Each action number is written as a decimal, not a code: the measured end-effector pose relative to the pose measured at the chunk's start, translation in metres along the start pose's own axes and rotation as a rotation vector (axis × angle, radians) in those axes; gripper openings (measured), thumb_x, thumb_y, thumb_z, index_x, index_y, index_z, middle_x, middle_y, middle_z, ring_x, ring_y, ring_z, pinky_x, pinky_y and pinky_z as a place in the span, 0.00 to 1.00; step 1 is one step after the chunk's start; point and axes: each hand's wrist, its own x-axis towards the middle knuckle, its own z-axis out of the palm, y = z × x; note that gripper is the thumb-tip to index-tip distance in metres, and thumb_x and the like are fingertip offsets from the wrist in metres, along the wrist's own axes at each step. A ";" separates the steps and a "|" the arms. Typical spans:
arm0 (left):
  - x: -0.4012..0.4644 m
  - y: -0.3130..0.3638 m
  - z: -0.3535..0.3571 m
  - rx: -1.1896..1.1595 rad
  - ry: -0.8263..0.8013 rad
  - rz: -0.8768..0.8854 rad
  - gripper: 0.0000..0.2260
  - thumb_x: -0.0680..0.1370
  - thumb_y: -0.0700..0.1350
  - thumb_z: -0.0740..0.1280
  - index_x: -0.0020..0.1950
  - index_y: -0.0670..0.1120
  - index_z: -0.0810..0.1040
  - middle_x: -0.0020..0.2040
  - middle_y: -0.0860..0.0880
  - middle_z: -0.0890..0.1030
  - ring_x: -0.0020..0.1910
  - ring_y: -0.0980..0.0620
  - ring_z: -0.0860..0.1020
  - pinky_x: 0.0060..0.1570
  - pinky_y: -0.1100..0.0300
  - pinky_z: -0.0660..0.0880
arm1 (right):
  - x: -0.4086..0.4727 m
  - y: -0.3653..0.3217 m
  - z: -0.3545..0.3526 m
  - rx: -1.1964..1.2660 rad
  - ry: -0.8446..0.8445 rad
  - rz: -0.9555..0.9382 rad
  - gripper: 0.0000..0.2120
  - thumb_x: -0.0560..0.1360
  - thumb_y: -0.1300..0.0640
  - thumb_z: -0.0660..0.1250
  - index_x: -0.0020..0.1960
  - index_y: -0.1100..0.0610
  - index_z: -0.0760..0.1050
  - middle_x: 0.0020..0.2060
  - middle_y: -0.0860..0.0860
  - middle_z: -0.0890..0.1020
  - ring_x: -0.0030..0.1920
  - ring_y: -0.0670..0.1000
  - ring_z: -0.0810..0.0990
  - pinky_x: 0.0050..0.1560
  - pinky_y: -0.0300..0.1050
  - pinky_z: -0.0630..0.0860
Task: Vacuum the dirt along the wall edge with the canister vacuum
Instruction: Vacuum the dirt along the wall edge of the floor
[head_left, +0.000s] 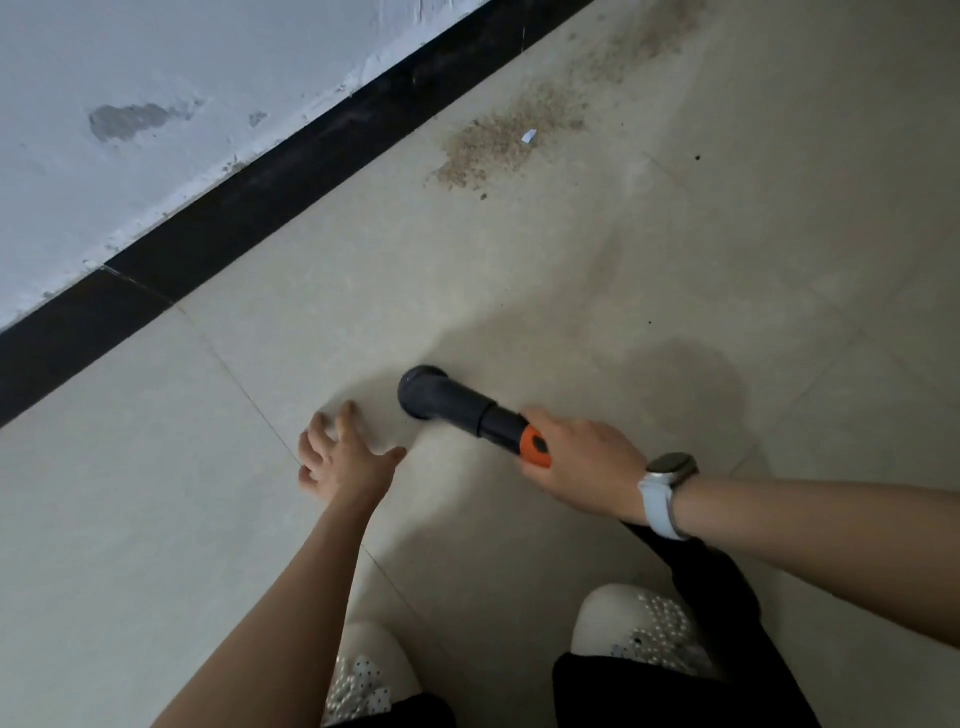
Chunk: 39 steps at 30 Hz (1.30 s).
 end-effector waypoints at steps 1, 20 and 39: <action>0.000 0.000 0.001 -0.009 0.003 -0.003 0.36 0.71 0.52 0.73 0.74 0.55 0.59 0.75 0.48 0.53 0.75 0.46 0.48 0.70 0.47 0.52 | 0.003 0.009 -0.007 0.002 0.029 0.045 0.19 0.75 0.46 0.62 0.63 0.52 0.66 0.51 0.57 0.80 0.49 0.62 0.79 0.42 0.49 0.72; 0.013 -0.028 -0.022 -0.108 0.096 0.057 0.21 0.76 0.43 0.67 0.69 0.52 0.72 0.70 0.46 0.65 0.68 0.42 0.61 0.63 0.45 0.62 | 0.006 -0.020 0.008 -0.022 -0.007 -0.112 0.14 0.75 0.50 0.60 0.58 0.54 0.65 0.42 0.55 0.79 0.34 0.58 0.71 0.33 0.46 0.64; 0.015 -0.018 -0.019 -0.083 0.121 0.087 0.17 0.78 0.45 0.63 0.67 0.52 0.73 0.73 0.48 0.63 0.72 0.44 0.56 0.67 0.45 0.58 | -0.036 -0.024 0.020 -0.082 -0.172 -0.263 0.19 0.76 0.49 0.62 0.63 0.53 0.64 0.47 0.55 0.79 0.35 0.55 0.71 0.31 0.44 0.61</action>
